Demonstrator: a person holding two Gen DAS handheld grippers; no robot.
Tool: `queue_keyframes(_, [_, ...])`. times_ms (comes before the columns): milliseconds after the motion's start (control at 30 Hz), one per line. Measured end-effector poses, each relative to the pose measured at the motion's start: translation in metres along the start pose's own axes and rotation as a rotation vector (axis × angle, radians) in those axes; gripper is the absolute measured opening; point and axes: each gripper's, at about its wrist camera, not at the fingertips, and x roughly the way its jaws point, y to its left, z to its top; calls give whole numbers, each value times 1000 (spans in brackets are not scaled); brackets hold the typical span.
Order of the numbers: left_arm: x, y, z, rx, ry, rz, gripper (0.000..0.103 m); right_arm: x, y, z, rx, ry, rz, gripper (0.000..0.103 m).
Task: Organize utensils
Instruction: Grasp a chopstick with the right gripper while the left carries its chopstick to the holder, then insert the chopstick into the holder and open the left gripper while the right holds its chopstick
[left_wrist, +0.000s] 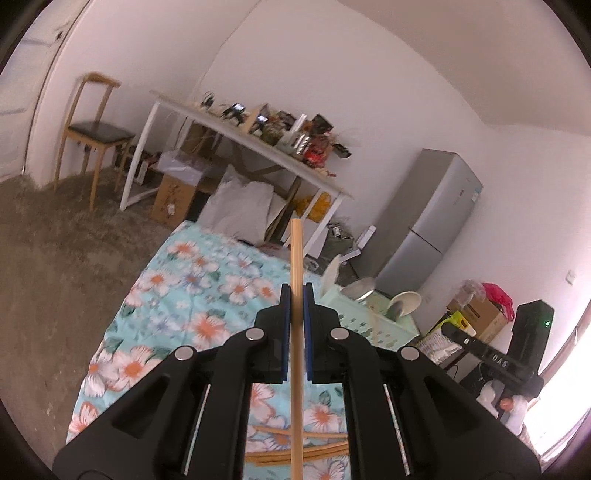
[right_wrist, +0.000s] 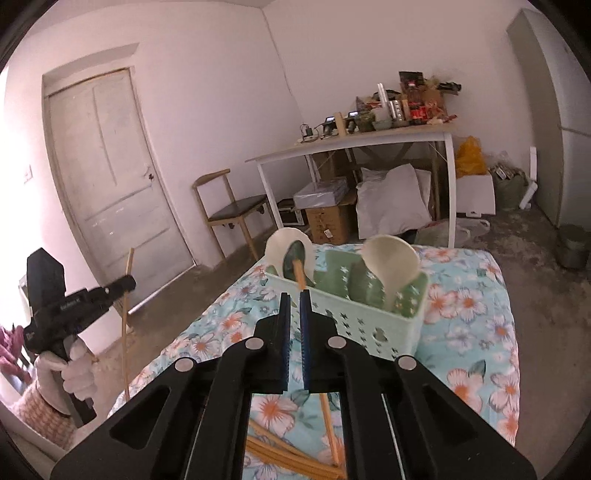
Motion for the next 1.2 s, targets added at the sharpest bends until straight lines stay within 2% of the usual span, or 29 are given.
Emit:
queue_keyframes(167, [1, -22, 9, 44, -25, -15, 5, -2, -14, -1, 53, 14, 46, 5])
queue_keyframes(367, [6, -27, 3, 41, -3, -4, 5, 29, -5, -9, 21, 137, 55, 8])
queue_keyframes(433, [8, -26, 2, 36, 4, -2, 5, 42, -1, -11, 23, 173, 52, 23])
queue_keyframes(500, [10, -24, 1, 37, 11, -2, 6, 56, 4, -12, 16, 193, 45, 28])
queue_keyframes(700, [17, -17, -3, 33, 34, -4, 5, 107, 23, -7, -83, 240, -52, 28])
queue_keyframes(867, [22, -13, -5, 39, 50, -2, 5, 144, 24, -8, -126, 325, -135, 28])
queue_keyframes(967, [26, -11, -5, 44, 56, -1, 6, 150, 26, -8, -145, 327, -171, 20])
queue_keyframes(1000, [28, -11, -5, 45, 59, -2, 6, 149, 26, -7, -148, 324, -170, 8])
queue_keyframes(1200, [37, -13, -6, 47, 68, -16, 5, 134, 26, 1, -148, 275, -150, 7])
